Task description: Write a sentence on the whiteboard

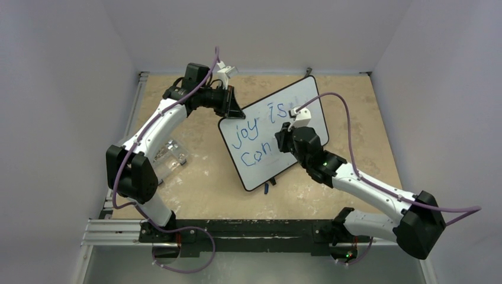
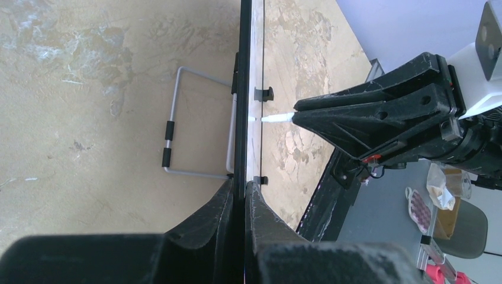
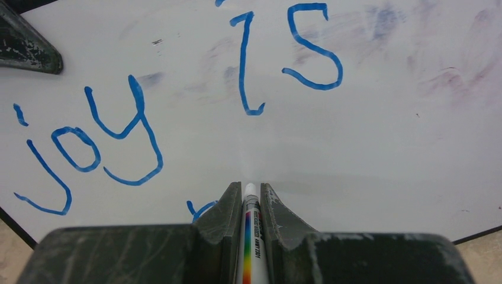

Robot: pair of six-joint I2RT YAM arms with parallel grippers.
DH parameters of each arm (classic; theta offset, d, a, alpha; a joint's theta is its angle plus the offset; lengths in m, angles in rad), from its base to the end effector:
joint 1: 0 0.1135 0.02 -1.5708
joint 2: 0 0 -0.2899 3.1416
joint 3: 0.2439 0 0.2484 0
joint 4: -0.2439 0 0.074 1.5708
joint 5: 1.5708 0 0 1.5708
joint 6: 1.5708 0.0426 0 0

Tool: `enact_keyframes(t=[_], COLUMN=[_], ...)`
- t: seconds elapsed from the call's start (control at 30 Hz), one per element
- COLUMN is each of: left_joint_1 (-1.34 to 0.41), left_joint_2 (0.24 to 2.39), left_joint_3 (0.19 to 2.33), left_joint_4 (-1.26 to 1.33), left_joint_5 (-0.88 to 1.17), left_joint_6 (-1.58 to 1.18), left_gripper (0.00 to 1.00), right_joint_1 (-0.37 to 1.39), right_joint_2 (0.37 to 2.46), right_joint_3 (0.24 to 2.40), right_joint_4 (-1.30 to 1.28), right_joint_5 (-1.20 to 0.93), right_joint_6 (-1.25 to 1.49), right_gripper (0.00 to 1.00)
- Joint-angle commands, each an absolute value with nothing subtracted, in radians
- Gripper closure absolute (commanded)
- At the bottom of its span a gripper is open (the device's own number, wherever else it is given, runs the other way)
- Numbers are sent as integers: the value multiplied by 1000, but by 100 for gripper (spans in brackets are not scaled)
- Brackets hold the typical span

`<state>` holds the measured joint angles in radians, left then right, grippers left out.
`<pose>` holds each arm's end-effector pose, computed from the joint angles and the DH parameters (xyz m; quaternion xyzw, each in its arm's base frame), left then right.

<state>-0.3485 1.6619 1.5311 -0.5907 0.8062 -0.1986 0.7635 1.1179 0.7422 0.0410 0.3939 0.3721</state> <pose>0.3381 -0.1556 0.3619 0.2239 0.8237 -0.4465 0.2683 0.1893 0.1586 0.3043 -0.0442 0.8060 0.1711 0.5648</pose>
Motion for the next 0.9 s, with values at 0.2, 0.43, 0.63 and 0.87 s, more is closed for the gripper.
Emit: enact_keyframes(t=[0.2,0.43,0.63,0.87], left_joint_1=[-354,-354,-357,-359], left_joint_2=[1626,1623,1618,1617], left_joint_3=[1536,1537,1536,1537], left_joint_4=[-540,-541,-549,-555], left_joint_5=[774,770,764,755], left_joint_6=[-166,-163,-157,-150], left_gripper=[100,100,100,100], right_joint_1=[752,737,711,706], right_joint_2=[1156,1163,1157,1134], right_joint_3=[750,737,743,771], right_joint_4=[132,125,118,90], right_joint_5=[334,383,407,416], right_joint_6=[367,357,330,307], right_gripper=[100,100,100,100])
